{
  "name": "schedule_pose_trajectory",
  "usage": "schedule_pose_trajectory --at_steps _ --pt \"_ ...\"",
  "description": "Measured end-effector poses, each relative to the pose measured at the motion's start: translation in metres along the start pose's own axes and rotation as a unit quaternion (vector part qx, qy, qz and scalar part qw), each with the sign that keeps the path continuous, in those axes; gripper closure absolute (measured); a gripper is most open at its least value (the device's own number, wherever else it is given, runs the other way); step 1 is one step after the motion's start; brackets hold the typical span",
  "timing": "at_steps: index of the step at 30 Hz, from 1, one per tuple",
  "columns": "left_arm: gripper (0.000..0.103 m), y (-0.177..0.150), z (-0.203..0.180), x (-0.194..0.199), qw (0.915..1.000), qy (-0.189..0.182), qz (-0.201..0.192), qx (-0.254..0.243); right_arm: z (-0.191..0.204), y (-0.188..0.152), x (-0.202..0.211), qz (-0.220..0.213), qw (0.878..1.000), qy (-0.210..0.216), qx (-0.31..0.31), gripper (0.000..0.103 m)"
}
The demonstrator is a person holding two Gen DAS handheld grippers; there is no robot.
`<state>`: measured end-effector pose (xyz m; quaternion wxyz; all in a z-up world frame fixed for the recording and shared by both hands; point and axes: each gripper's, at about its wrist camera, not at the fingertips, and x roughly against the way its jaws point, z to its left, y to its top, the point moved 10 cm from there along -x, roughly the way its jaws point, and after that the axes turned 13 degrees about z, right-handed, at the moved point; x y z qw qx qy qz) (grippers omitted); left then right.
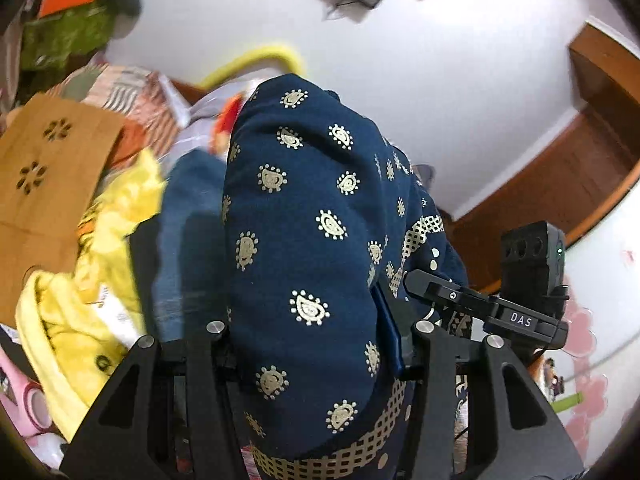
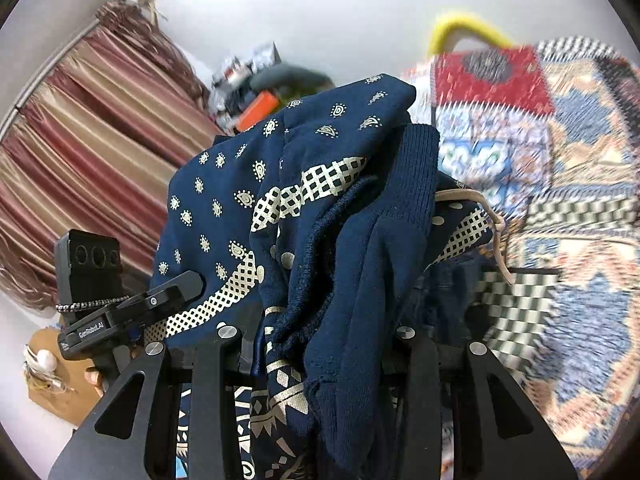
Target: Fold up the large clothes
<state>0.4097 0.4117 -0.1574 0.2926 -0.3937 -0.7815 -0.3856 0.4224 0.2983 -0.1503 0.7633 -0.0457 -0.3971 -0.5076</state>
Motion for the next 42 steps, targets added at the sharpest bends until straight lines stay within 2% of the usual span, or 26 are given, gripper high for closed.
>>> schedule_pose_trajectory --at_steps 3,6,8,10,11,13,16,18,21,23,24,25,28,32,38,42 --pt "0.052 -0.003 0.041 -0.027 0.9992 0.009 0.020 0.033 -0.020 0.002 -0.042 0.032 0.999 -0.001 -0.016 0.069" --pt "0.049 0.000 0.072 -0.043 0.9989 0.003 0.015 0.045 -0.042 0.003 -0.073 0.055 0.998 0.007 -0.041 0.065" --pt "0.048 0.003 0.081 -0.048 0.9986 -0.008 0.014 0.051 -0.046 0.002 -0.078 0.055 0.997 0.014 -0.046 0.062" --pt "0.046 0.003 0.077 -0.046 0.9988 -0.007 0.017 0.046 -0.043 0.000 -0.072 0.057 0.998 0.001 -0.040 0.060" --pt "0.046 0.002 0.075 -0.044 0.9990 0.004 0.017 0.040 -0.041 -0.001 -0.068 0.060 0.998 -0.015 -0.033 0.059" --pt "0.043 0.000 0.067 -0.039 0.9985 0.050 0.015 0.017 -0.033 -0.005 -0.056 0.066 0.996 -0.052 -0.014 0.057" --pt "0.043 -0.002 0.052 -0.023 0.9940 0.109 0.000 -0.008 -0.026 -0.014 -0.036 0.066 0.991 -0.116 0.014 0.056" --pt "0.042 -0.008 0.041 -0.011 0.9907 0.133 -0.014 -0.022 -0.020 -0.015 -0.022 0.052 0.982 -0.177 0.042 0.056" --pt "0.038 -0.022 0.027 0.001 0.9872 0.150 -0.024 -0.047 -0.004 -0.018 -0.005 0.011 0.965 -0.241 0.102 0.055" --pt "0.037 -0.033 0.024 0.001 0.9839 0.166 -0.021 -0.062 0.006 -0.022 0.001 -0.010 0.962 -0.247 0.117 0.045" --pt "0.036 -0.039 0.025 -0.001 0.9821 0.175 -0.017 -0.068 0.011 -0.027 0.003 -0.017 0.961 -0.247 0.120 0.037" --pt "0.036 -0.045 0.025 -0.001 0.9795 0.187 -0.015 -0.073 0.014 -0.028 0.001 -0.020 0.962 -0.242 0.122 0.035" --pt "0.027 -0.054 0.032 0.005 0.9736 0.216 -0.025 -0.069 0.012 -0.037 -0.013 -0.006 0.964 -0.237 0.120 0.035" --pt "0.026 -0.066 0.032 0.015 0.9724 0.223 -0.026 -0.062 -0.008 -0.054 -0.028 0.027 0.965 -0.240 0.100 0.035" --pt "0.027 -0.091 0.022 0.047 0.9656 0.248 -0.043 -0.063 -0.007 -0.074 0.010 0.010 0.970 -0.229 0.076 0.035" --pt "0.027 -0.108 -0.002 0.078 0.9582 0.265 -0.076 -0.076 0.012 -0.083 0.051 -0.032 0.966 -0.241 0.090 0.035"
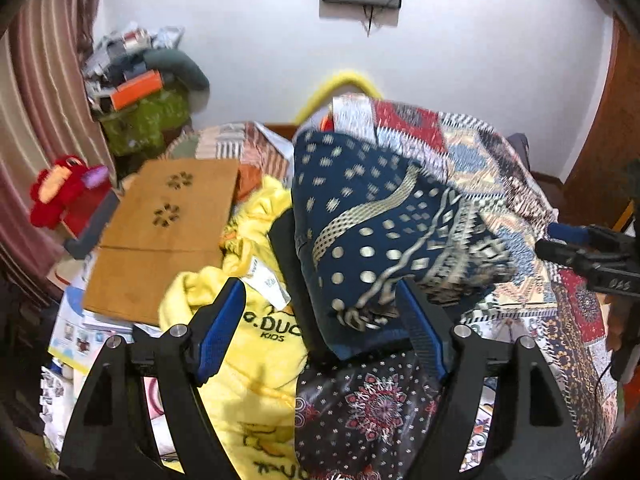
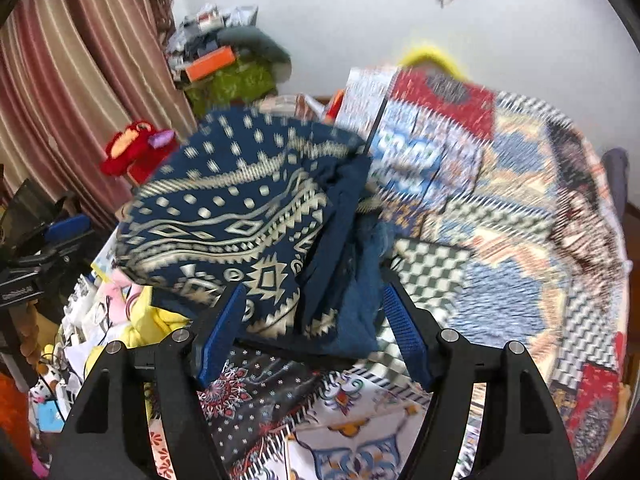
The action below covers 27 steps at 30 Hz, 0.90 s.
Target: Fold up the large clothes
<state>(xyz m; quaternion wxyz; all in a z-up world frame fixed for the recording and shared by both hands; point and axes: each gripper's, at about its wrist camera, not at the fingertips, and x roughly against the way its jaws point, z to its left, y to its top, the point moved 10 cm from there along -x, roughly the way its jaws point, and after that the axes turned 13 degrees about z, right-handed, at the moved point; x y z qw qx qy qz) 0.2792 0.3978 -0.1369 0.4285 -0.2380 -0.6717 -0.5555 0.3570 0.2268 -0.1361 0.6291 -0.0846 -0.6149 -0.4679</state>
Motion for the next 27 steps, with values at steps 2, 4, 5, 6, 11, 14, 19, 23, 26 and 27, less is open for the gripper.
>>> schedule_pose_trajectory --at_steps 2,4,5,6,11,14,19,23,26,27 --pt "0.027 -0.004 -0.008 0.028 0.9996 -0.004 -0.026 0.001 0.006 -0.002 0.033 -0.030 1.000 0.001 0.002 0.035" --pt "0.027 -0.008 -0.017 0.059 0.9985 -0.007 -0.054 0.002 0.015 -0.004 0.063 -0.062 0.998 0.007 0.002 0.035" --pt "0.027 -0.009 -0.021 0.072 0.9977 -0.008 -0.067 0.002 0.020 -0.005 0.082 -0.082 0.997 0.011 0.002 0.035" --pt "0.027 -0.010 -0.027 0.089 0.9965 -0.008 -0.084 -0.001 0.026 -0.007 0.102 -0.103 0.995 0.013 0.003 0.035" --pt "0.027 -0.025 -0.061 0.180 0.9834 -0.005 -0.181 -0.013 0.058 -0.022 0.182 -0.196 0.980 0.016 0.027 0.035" --pt "0.027 -0.041 -0.081 0.229 0.9725 -0.010 -0.232 -0.017 0.078 -0.036 0.225 -0.255 0.966 0.012 0.046 0.035" --pt "0.027 -0.076 -0.103 0.286 0.9526 0.007 -0.304 -0.013 0.103 -0.065 0.274 -0.326 0.944 0.013 0.055 0.035" --pt "0.027 -0.099 -0.114 0.307 0.9390 0.025 -0.343 -0.003 0.115 -0.085 0.288 -0.356 0.933 0.005 0.057 0.035" --pt "0.026 -0.113 -0.121 0.310 0.9365 0.021 -0.350 -0.001 0.116 -0.091 0.285 -0.362 0.931 -0.011 0.052 0.035" --pt "0.025 -0.117 -0.123 0.309 0.9362 0.023 -0.351 -0.002 0.116 -0.092 0.282 -0.362 0.930 -0.017 0.051 0.034"
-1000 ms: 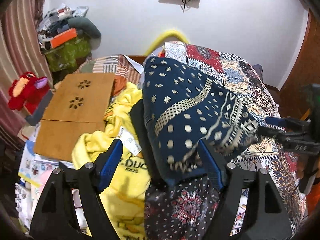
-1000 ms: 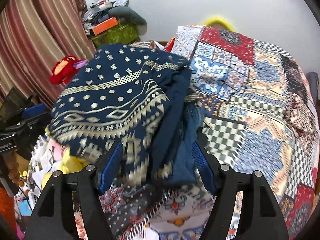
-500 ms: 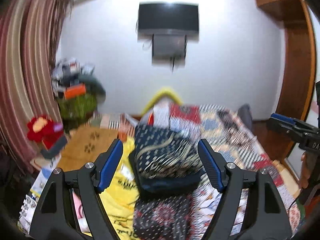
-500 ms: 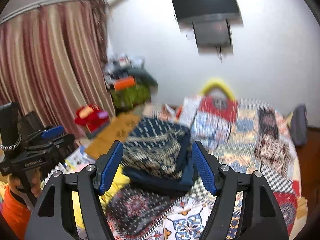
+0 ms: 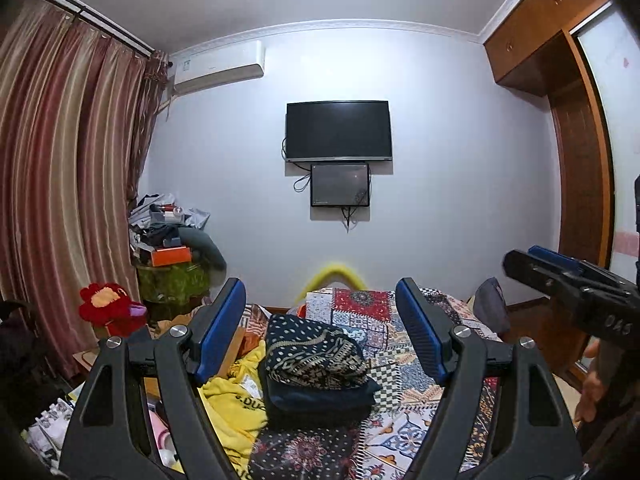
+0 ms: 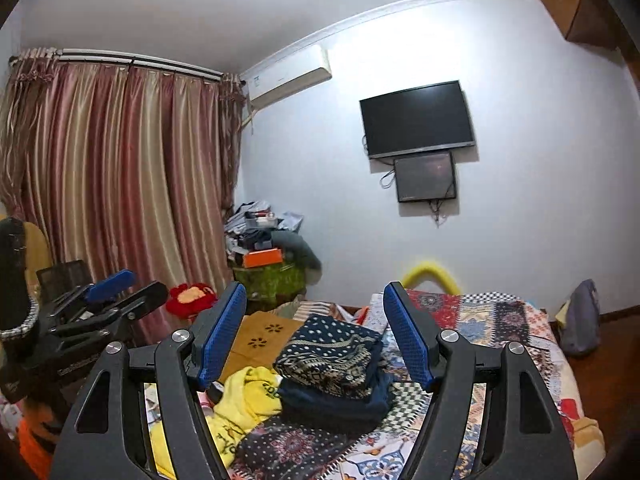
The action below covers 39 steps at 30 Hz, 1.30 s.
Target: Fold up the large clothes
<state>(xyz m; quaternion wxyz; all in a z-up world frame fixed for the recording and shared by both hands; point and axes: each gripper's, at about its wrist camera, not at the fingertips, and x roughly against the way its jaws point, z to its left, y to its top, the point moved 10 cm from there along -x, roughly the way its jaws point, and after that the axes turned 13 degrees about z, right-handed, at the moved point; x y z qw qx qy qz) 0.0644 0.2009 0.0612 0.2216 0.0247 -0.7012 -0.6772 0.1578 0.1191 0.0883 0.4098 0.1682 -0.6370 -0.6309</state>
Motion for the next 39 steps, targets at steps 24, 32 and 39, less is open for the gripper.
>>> schedule_pose_trajectory --at_steps 24,32,39 --pt "0.001 -0.027 0.007 -0.014 0.9992 0.032 0.019 0.015 -0.011 -0.021 0.004 0.005 0.999 -0.054 0.000 0.000" --pt "0.001 -0.031 0.006 -0.021 0.9991 0.029 0.026 0.014 -0.016 -0.027 0.003 0.017 0.998 -0.055 -0.008 0.000" --pt "0.001 -0.033 0.003 -0.026 0.9991 0.028 0.029 0.013 -0.020 -0.029 0.005 0.024 0.998 -0.057 -0.014 0.000"
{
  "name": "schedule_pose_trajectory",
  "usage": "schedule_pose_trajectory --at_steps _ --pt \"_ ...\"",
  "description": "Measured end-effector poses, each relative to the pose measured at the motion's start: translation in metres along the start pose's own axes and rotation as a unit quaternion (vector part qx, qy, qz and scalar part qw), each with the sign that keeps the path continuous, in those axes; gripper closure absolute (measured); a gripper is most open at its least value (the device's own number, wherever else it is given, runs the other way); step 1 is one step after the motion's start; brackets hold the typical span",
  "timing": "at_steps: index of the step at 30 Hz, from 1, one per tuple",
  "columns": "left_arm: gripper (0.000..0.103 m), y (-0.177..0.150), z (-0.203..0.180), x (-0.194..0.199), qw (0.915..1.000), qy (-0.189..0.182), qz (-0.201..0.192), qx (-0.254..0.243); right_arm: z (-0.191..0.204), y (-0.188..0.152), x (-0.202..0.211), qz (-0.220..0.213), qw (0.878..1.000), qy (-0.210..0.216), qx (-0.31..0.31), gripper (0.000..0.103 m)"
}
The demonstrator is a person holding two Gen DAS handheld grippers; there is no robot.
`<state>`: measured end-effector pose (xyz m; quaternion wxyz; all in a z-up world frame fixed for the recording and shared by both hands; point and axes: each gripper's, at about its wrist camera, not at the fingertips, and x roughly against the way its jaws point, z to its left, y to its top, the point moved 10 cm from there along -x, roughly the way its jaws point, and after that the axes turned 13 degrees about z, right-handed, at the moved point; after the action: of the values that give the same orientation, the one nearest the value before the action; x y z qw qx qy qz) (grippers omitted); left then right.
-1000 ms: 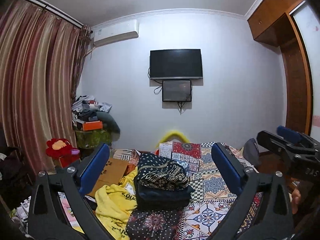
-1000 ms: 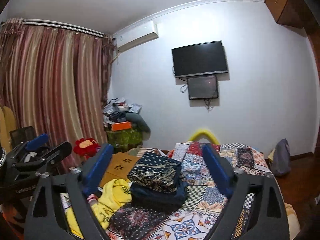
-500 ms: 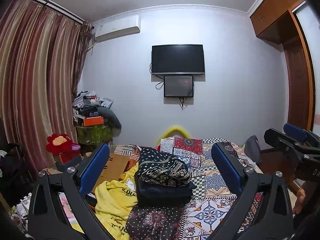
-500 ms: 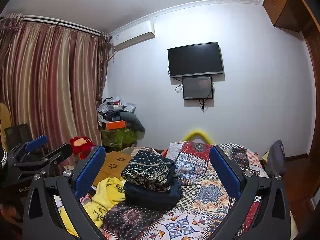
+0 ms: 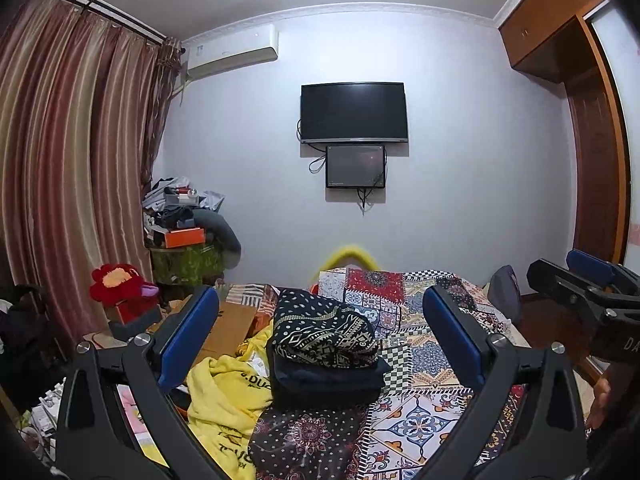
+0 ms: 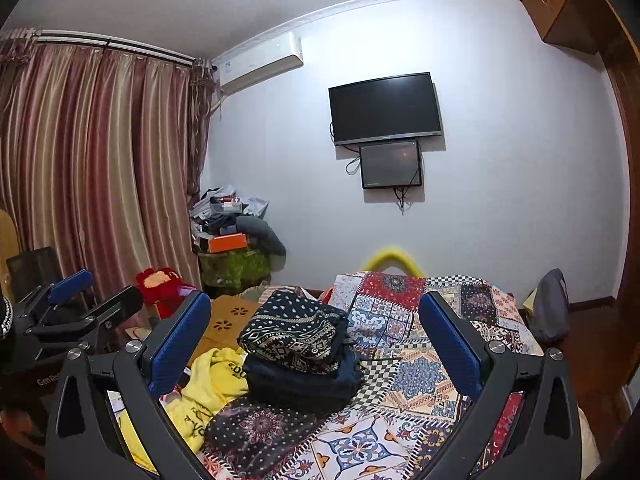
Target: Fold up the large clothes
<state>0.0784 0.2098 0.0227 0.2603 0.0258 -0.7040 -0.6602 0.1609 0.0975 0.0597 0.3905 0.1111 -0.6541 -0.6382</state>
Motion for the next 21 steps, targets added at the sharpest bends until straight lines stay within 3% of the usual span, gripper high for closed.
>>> schedule_pose_trajectory --at_steps 21 --pt "0.001 -0.0049 -0.0029 -0.0069 0.9997 -0.022 0.012 0.005 -0.0038 0.0021 0.0040 0.005 1.000 0.001 -0.007 0.000"
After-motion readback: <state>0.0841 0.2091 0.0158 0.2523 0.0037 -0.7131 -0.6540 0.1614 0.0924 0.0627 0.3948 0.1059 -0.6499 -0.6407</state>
